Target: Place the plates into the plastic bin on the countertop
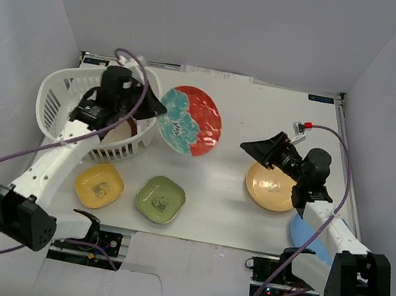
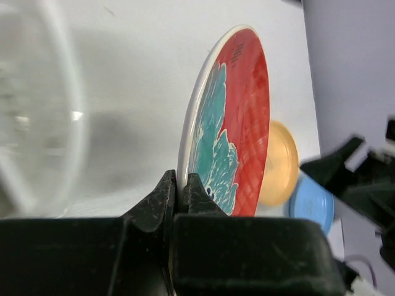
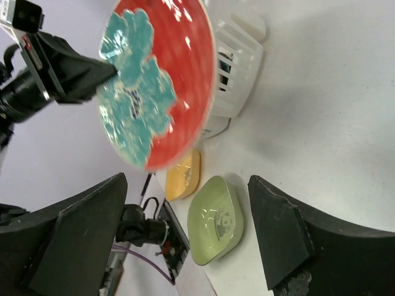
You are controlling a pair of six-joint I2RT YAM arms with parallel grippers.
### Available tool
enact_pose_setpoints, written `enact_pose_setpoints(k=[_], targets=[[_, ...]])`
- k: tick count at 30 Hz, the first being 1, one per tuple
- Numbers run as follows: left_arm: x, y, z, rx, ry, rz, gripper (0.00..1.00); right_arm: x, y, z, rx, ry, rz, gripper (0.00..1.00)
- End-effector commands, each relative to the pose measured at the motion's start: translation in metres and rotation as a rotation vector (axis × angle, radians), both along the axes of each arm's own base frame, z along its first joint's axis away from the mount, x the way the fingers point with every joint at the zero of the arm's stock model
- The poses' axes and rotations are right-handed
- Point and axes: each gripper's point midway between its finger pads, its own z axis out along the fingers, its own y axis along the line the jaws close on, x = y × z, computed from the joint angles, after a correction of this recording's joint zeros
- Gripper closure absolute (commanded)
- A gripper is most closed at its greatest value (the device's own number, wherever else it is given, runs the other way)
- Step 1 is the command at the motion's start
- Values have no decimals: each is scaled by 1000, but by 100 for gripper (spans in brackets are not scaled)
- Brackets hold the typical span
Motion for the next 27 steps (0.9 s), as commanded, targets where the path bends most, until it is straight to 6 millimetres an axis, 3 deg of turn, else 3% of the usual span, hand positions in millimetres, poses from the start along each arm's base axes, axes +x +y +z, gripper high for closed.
enact_pose_setpoints(k=[1, 3, 6, 7, 10, 14, 23, 25, 26, 27], targets=[[10, 99, 98, -1, -255, 333, 100, -8, 1, -4, -76, -38, 13, 15], [7, 152, 98, 58, -262, 497, 100, -14, 3, -9, -85, -34, 24, 14], [5, 200, 91, 95, -256, 637, 100, -21, 7, -18, -111, -26, 45, 15], [4, 224, 82, 113, -232, 726, 100, -22, 8, -21, -122, -26, 46, 15], [5, 252, 73, 149, -234, 847, 100, -28, 10, -34, -176, -15, 62, 15], [10, 269, 59, 204, -227, 902, 100, -28, 5, -46, -251, -21, 36, 15], [17, 272, -17, 268, -95, 878, 100, -14, -18, -83, -534, 10, -60, 14], [17, 273, -24, 273, -84, 881, 100, -9, -26, -91, -594, 14, -97, 12], [16, 273, -26, 269, -83, 884, 100, -8, -30, -98, -626, 31, -110, 6], [15, 272, -34, 267, -71, 880, 95, -2, -38, -103, -665, 38, -149, 4]])
